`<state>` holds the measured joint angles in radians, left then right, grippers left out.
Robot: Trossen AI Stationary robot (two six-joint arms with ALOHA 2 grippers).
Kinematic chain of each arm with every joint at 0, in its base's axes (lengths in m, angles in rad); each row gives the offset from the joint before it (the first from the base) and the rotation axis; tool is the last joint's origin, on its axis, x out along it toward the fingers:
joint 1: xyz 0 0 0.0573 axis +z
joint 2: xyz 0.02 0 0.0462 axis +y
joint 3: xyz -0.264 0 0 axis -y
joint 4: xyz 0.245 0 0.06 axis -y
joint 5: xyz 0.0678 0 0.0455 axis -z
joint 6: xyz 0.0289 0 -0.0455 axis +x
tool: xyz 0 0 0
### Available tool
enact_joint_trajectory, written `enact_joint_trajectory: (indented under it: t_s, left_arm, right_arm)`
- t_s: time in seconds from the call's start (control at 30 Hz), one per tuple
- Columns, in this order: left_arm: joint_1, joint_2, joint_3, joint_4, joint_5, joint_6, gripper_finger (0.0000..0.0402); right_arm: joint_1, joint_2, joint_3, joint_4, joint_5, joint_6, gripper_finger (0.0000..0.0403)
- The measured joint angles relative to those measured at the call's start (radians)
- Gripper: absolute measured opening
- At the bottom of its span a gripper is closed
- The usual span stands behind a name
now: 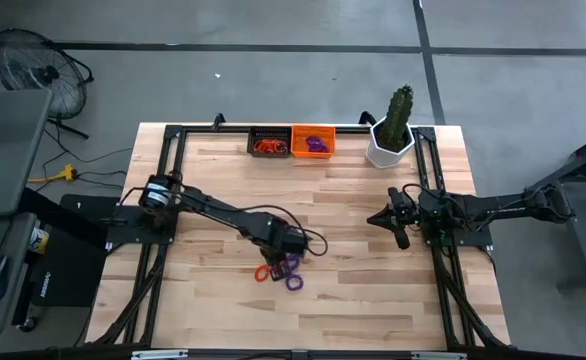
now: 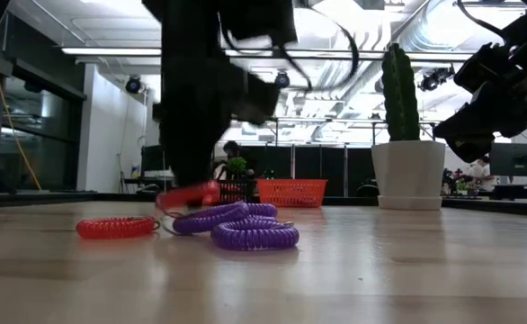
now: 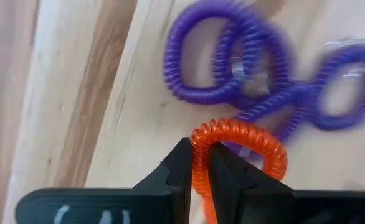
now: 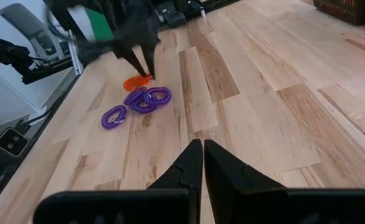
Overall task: Sort spring keychains into baskets
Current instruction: Put the orange spring keychain into the black basket
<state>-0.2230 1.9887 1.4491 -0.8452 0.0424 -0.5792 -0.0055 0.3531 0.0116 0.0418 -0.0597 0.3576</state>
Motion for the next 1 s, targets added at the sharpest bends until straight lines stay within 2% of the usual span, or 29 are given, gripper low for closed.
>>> enact_joint_trajectory:
  t_s: [0.43,0.57,0.73,1.0]
  left_arm:
    - [0.022,-0.105,0.048,0.018,0.000,0.035,0.0033]
    - [0.054,-0.164,0.048,0.005,-0.034,0.027,0.0033]
    - [0.128,-0.225,0.048,-0.034,-0.105,-0.001,0.0033]
    - [0.290,-0.304,0.047,-0.061,-0.163,-0.002,0.0033]
  right_arm:
    - [0.000,0.000,0.000,0.000,0.000,0.000,0.0012]
    - [0.000,0.000,0.000,0.000,0.000,0.000,0.0012]
    - [0.000,0.000,0.000,0.000,0.000,0.000,0.0012]
    - [0.000,0.000,0.000,0.000,0.000,0.000,0.0012]
